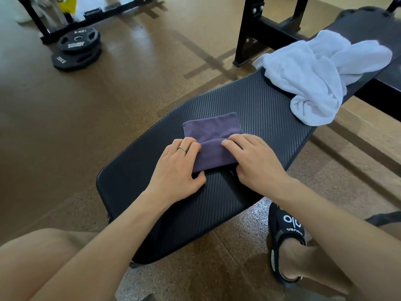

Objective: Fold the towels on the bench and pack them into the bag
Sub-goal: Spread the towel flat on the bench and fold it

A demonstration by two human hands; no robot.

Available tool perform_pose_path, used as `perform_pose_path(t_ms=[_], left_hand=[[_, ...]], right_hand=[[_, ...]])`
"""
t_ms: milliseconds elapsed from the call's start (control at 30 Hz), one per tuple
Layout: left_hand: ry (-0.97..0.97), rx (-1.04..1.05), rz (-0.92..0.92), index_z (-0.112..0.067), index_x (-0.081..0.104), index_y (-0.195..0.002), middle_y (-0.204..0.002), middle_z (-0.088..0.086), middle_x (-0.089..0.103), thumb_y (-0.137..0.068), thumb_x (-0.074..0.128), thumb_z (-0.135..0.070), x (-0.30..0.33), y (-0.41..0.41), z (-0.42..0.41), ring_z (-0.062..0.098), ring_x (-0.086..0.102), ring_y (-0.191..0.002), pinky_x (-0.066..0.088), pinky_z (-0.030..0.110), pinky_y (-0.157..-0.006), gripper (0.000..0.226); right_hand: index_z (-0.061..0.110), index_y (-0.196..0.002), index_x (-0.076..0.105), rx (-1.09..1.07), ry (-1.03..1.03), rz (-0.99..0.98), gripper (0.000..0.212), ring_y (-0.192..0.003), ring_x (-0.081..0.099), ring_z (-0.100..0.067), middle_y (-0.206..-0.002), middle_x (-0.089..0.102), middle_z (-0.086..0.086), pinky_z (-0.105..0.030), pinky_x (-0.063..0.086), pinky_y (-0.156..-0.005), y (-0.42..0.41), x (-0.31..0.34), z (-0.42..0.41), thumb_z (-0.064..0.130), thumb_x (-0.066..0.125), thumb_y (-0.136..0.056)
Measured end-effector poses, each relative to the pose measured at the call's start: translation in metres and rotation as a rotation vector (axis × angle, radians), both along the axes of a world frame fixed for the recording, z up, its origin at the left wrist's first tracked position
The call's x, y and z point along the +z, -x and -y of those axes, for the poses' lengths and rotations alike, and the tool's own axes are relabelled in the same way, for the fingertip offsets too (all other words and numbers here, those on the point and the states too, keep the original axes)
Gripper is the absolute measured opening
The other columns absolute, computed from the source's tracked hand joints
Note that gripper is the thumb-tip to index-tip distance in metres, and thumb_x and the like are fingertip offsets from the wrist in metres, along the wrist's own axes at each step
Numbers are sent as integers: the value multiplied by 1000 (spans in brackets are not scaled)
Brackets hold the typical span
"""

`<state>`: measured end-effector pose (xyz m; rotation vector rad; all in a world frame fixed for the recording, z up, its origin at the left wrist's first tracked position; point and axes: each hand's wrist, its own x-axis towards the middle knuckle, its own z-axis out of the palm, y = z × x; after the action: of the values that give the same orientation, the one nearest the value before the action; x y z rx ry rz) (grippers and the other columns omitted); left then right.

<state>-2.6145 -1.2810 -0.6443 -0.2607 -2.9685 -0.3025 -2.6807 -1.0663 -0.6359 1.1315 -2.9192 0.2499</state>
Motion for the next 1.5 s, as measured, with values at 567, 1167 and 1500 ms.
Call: perform_pose_path(t_ms=[567, 1167, 1500], left_hand=[[-522, 300, 199, -23, 50, -101, -79, -4, 65, -101, 44, -30, 6, 7, 5, 15, 64, -72, 55, 44, -68, 10], [-52, 41, 22, -13, 58, -113, -96, 5, 59, -91, 30, -25, -1, 11, -1, 28, 58, -81, 47, 44, -69, 38], [-32, 4, 127, -17, 52, -116, -107, -1, 58, -95, 38, -49, 4, -6, -6, 23, 56, -95, 47, 36, -77, 41]], right_hand=[[25, -109, 53, -382, 502, 494, 12, -88, 56, -3, -97, 60, 7, -19, 39, -70, 11, 5, -3, 21, 51, -98], [11, -112, 63, -32, 174, -252, 26, -119, 53, -37, -128, 58, -18, -46, 42, -101, -12, -8, 8, 12, 54, -88], [17, -138, 52, 64, 51, 85, 68, -132, 46, -27, -142, 49, -5, -40, 34, -116, -19, -7, -2, 36, 55, -73]])
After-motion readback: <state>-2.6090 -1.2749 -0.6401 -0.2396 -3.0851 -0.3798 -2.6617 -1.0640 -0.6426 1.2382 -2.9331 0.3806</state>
